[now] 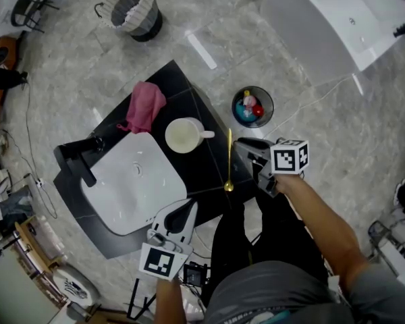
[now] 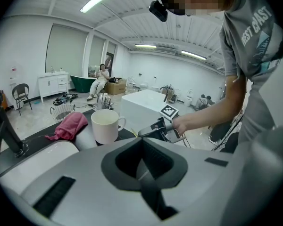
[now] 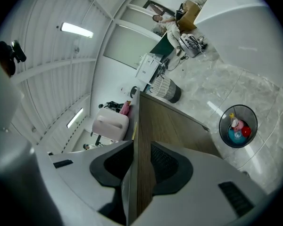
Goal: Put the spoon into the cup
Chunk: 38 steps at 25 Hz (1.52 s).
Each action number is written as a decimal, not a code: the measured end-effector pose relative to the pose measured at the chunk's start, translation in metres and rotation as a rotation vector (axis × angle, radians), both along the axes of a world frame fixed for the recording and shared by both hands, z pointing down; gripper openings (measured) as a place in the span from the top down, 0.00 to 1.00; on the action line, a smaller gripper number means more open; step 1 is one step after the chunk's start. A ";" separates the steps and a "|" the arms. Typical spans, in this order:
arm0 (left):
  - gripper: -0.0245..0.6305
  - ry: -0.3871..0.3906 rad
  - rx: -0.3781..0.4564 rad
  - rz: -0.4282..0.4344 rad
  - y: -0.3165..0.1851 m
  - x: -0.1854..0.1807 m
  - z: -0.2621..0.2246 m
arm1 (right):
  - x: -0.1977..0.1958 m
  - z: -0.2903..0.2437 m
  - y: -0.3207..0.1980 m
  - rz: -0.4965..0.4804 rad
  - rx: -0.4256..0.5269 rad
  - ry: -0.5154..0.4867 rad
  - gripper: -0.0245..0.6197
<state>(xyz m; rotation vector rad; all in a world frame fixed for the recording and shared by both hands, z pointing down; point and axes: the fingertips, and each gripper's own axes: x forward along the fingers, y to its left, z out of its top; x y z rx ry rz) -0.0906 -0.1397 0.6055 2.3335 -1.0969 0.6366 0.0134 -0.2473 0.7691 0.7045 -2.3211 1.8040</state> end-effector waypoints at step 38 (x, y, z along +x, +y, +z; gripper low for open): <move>0.96 0.043 0.042 -0.012 -0.014 -0.035 -0.013 | -0.030 -0.069 -0.033 0.068 0.058 -0.149 0.91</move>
